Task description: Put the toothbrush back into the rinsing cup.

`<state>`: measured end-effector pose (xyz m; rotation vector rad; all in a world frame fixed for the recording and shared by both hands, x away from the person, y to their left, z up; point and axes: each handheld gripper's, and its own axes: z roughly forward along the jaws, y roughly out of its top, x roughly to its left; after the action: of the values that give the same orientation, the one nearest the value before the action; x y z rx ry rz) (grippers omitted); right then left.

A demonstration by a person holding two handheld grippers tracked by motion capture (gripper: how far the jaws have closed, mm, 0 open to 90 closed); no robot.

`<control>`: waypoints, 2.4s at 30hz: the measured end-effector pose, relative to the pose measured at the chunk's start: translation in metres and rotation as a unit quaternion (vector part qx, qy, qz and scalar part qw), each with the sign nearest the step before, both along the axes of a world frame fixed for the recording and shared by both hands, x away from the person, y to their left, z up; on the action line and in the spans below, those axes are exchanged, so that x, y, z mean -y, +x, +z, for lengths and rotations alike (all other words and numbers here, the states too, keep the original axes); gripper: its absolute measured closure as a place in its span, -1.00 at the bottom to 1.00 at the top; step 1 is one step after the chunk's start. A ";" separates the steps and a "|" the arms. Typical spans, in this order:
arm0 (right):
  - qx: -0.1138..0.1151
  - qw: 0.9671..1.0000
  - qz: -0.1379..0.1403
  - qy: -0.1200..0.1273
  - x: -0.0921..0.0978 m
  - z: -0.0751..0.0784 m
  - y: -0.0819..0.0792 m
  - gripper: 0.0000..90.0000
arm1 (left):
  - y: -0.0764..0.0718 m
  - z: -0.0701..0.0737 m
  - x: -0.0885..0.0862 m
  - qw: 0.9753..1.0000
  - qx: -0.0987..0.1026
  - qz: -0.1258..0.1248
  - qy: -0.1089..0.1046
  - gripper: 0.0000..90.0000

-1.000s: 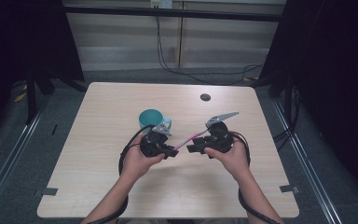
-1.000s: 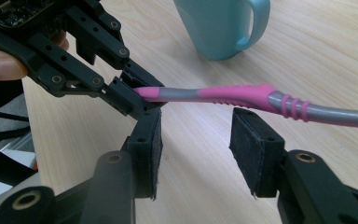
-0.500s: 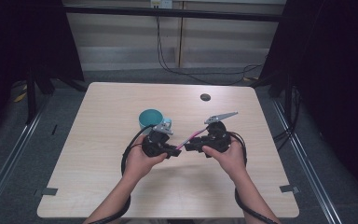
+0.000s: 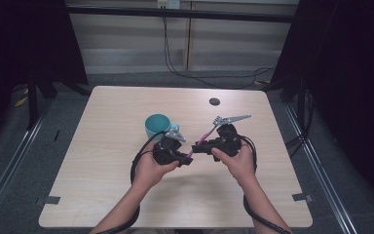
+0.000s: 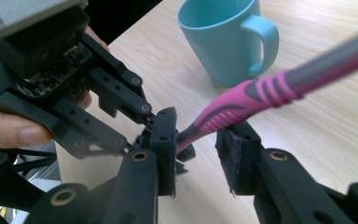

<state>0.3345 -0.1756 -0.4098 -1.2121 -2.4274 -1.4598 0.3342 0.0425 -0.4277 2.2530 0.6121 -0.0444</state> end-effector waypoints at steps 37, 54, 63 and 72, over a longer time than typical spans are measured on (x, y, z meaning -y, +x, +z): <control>-0.009 1.000 -0.010 0.021 0.019 -0.006 -0.003 0.84 | 0.010 0.029 -0.016 0.996 0.002 0.038 -0.083 -0.19; -0.023 1.000 0.008 0.011 0.007 -0.010 -0.001 0.84 | 0.020 0.054 -0.009 0.994 0.005 0.035 -0.104 -0.08; -0.027 0.999 0.014 0.013 0.004 -0.010 -0.001 0.84 | 0.022 0.058 0.000 0.992 0.000 0.036 -0.121 0.07; -0.028 0.999 0.019 0.019 0.001 -0.010 -0.002 0.84 | 0.024 0.061 0.006 0.990 -0.005 0.036 -0.135 0.33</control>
<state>0.3328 -0.1762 -0.4198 -1.1746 -2.3624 -1.4362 0.3578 0.0369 -0.3664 1.9692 0.6514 -0.0976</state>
